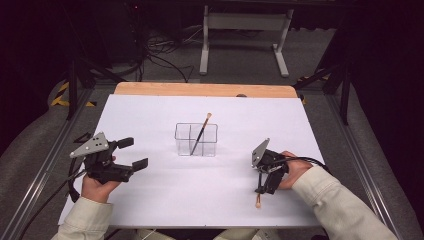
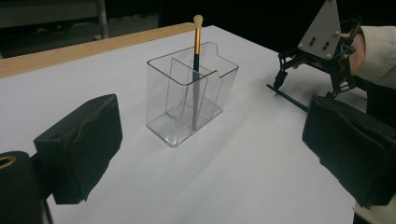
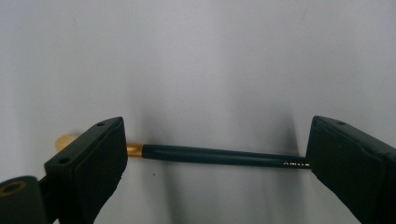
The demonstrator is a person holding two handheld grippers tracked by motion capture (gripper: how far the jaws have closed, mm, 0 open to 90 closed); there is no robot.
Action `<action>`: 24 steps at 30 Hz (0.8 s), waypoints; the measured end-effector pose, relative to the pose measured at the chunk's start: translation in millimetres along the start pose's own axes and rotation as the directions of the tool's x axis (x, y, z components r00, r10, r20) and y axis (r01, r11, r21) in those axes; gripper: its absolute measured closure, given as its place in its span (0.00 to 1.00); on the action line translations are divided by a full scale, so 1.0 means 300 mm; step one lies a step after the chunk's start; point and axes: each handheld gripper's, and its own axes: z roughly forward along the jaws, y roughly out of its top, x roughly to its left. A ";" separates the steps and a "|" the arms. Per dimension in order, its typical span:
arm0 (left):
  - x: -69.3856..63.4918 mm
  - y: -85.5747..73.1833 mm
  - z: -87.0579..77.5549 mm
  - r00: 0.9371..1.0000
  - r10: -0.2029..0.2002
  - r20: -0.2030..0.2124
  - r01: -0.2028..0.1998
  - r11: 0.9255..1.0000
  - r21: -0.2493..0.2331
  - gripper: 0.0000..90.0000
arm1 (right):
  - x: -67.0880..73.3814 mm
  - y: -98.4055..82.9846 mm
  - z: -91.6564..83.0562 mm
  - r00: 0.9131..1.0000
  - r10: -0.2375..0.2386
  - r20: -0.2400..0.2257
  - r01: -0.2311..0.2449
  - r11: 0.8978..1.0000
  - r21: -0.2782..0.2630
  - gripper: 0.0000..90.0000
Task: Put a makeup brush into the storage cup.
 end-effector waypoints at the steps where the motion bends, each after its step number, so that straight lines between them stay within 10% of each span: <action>1: 0.000 0.000 0.000 1.000 0.002 0.002 -0.002 1.000 0.000 0.06 | 0.001 -0.002 0.001 1.000 -0.003 -0.003 0.003 1.000 0.005 0.07; 17: 0.003 0.000 0.001 1.000 -0.008 0.009 0.009 1.000 -0.008 0.06 | 0.006 -0.020 0.017 0.999 -0.038 0.011 0.037 0.999 0.030 0.08; 24: 0.003 0.000 0.002 1.000 -0.012 0.010 0.012 1.000 -0.009 0.06 | 0.007 -0.022 0.005 0.998 -0.055 0.010 0.055 0.998 0.027 0.25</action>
